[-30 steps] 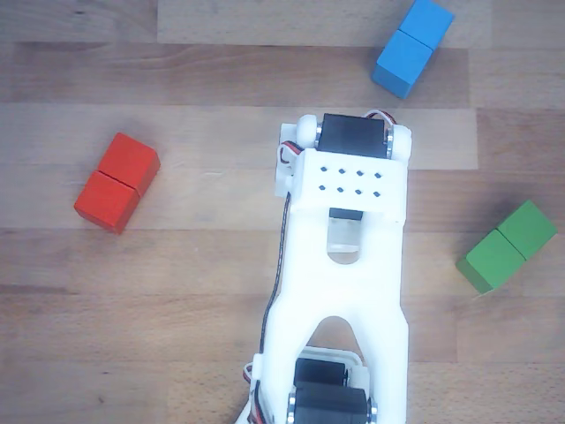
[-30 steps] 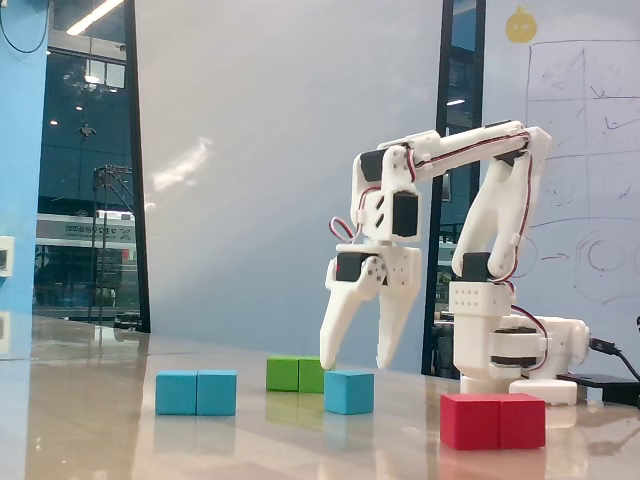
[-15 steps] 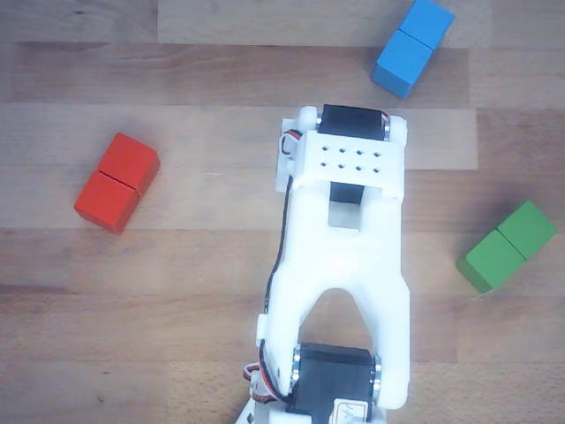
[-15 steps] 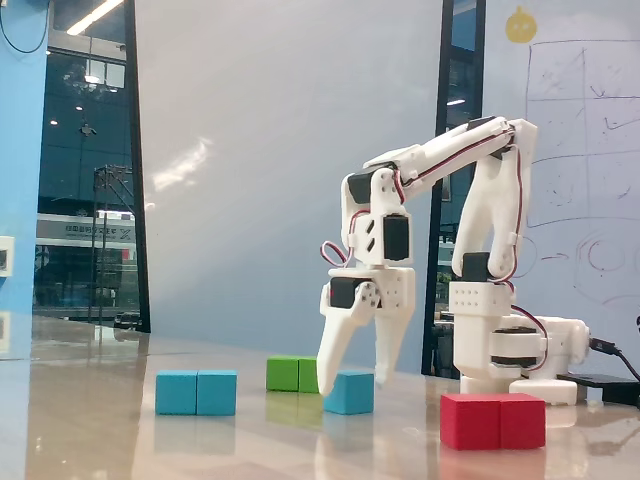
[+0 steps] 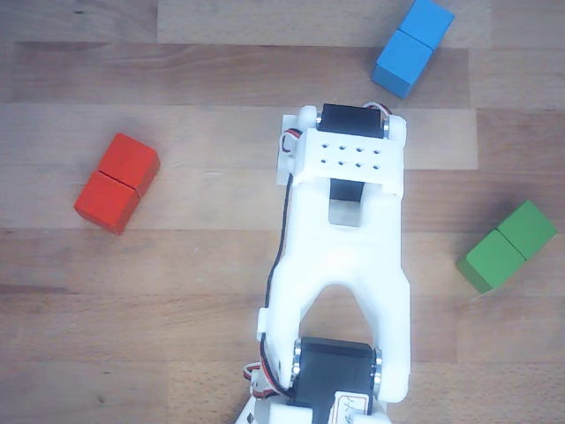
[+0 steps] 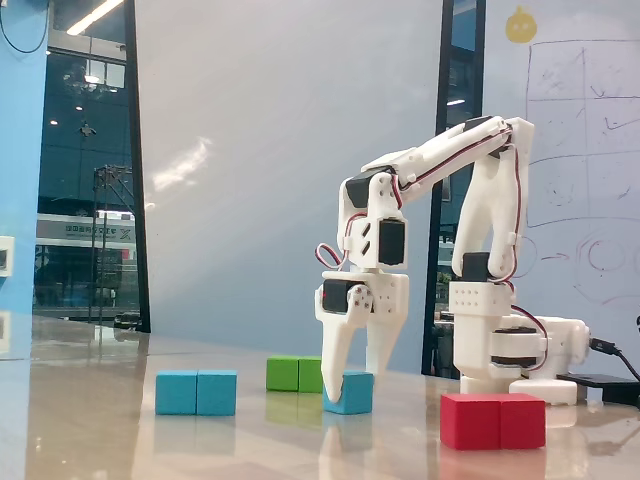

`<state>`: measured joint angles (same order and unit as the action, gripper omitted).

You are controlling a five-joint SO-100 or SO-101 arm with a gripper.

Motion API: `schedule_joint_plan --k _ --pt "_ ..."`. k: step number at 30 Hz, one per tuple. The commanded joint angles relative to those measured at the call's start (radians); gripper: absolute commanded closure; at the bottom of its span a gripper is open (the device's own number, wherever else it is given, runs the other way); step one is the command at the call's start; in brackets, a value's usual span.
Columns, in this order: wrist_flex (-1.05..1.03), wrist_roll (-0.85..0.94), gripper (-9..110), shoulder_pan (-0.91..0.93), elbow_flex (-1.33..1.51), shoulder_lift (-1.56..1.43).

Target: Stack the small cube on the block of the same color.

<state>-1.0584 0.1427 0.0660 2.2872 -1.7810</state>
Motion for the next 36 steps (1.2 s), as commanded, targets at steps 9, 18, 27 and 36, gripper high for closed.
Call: schedule_joint_plan --k 9,18,27,36 --pt "0.029 0.018 91 0.012 -0.014 -0.029" --pt "-0.095 0.025 91 0.009 -0.170 -0.215" --pt "-0.337 0.017 91 0.012 -0.557 -0.135" --pt "-0.433 0.012 91 0.077 -0.946 0.181"
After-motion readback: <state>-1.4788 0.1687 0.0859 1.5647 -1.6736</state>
